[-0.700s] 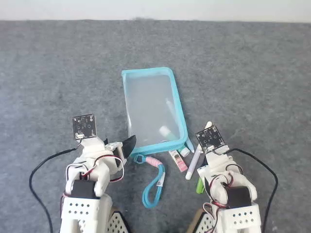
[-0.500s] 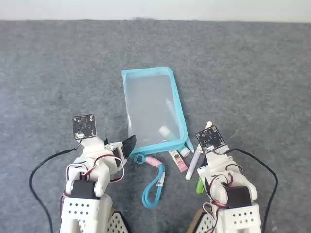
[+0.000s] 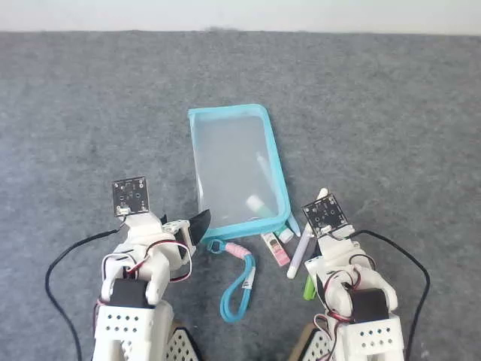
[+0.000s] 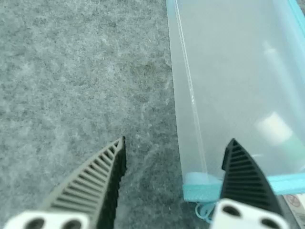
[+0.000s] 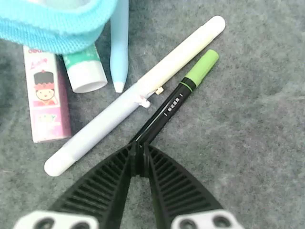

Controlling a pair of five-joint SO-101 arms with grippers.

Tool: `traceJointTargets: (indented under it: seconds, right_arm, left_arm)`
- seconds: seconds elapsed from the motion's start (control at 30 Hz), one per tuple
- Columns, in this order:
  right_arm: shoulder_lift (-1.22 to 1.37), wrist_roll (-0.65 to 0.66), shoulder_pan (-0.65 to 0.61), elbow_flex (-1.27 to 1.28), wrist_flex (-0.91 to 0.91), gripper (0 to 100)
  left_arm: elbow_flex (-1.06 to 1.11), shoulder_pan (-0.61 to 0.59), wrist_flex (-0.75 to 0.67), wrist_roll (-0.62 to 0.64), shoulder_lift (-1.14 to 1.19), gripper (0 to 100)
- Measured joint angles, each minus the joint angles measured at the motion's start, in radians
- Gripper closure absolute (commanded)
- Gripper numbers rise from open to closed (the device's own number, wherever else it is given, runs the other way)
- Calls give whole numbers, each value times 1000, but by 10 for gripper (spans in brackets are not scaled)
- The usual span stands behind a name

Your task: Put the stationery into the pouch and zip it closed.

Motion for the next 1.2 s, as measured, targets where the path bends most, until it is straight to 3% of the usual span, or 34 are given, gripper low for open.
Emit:
traceJointTargets:
  seconds: [1.03, 1.2]
  right_arm:
    - [0, 0, 6, 0, 0, 983]
    - [0, 0, -123, 0, 0, 983]
  left_arm:
    - [0, 0, 0, 0, 0, 687]
    - [0, 0, 0, 0, 0, 687]
